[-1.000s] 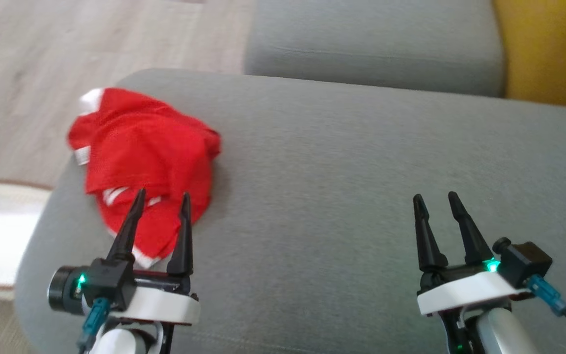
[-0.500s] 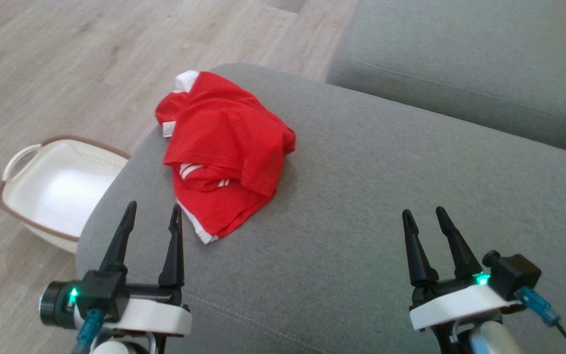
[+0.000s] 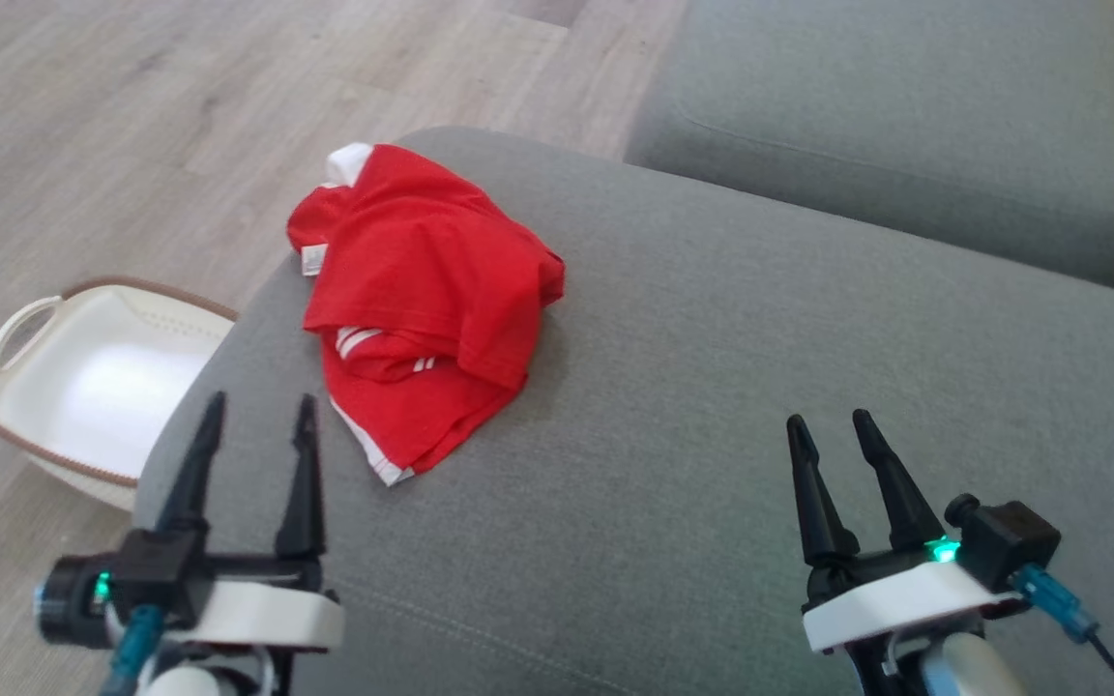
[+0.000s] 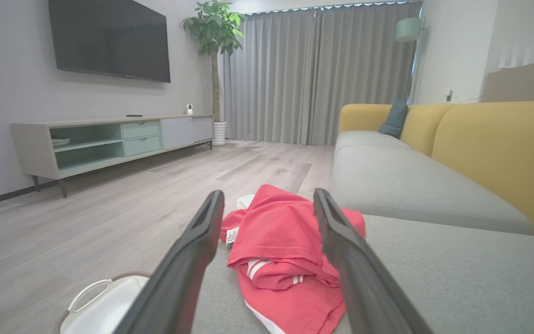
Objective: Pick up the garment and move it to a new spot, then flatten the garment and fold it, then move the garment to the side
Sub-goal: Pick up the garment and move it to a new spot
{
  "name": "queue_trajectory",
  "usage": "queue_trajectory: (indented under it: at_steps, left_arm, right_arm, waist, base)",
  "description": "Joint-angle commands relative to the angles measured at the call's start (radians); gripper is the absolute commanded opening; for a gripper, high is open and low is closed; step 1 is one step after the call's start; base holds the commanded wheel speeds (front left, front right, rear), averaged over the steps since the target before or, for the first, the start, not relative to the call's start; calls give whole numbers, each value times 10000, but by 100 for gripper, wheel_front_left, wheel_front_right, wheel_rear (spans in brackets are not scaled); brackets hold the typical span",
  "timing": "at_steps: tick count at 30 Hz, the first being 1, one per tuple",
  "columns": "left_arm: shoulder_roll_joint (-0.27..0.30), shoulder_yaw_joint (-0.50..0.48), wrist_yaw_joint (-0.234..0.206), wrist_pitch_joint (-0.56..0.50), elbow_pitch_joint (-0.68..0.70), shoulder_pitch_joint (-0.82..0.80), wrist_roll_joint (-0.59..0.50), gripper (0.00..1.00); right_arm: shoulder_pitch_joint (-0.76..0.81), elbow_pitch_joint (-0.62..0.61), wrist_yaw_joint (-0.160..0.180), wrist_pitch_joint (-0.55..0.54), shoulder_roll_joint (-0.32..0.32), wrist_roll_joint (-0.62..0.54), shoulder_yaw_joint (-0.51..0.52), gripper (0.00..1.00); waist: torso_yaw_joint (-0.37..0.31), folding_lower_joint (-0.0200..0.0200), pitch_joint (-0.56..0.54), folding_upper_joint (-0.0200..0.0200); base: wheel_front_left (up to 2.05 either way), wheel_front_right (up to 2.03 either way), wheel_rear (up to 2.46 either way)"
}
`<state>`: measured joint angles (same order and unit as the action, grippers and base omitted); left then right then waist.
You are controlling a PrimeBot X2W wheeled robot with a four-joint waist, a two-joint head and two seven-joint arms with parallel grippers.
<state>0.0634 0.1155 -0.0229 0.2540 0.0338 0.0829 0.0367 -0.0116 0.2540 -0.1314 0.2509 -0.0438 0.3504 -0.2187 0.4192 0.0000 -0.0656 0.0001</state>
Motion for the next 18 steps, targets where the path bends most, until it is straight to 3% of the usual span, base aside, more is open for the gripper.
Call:
queue_trajectory:
  at_steps: [1,6,11,18]
  left_arm:
    - [91,-463,33,78,387,-549,50,100]
    - [107,-1132,238,78,37,-1169,795,100]
    - [831,-1393,875,-134,-1521,-2668,1194,100]
    - [2226,-1022,1424,-1609,-3894,-5540,1572,100]
  right_arm:
    - [-443,-291,7,109,-64,-124,-140,100]
    - [-682,-336,7,109,-64,-478,70,100]
    - [-1039,-411,7,109,-64,-1055,509,100]
    - [-1561,-627,7,109,-64,-1704,1374,100]
  waist:
    - [-232,0,204,-1]
    - [-767,0,855,-1]
    - [-1286,0,1804,-1]
    - [-1894,0,3087,-1]
  base:
    - [0,0,0]
    - [0,0,0]
    - [0,0,0]
    - [0,0,0]
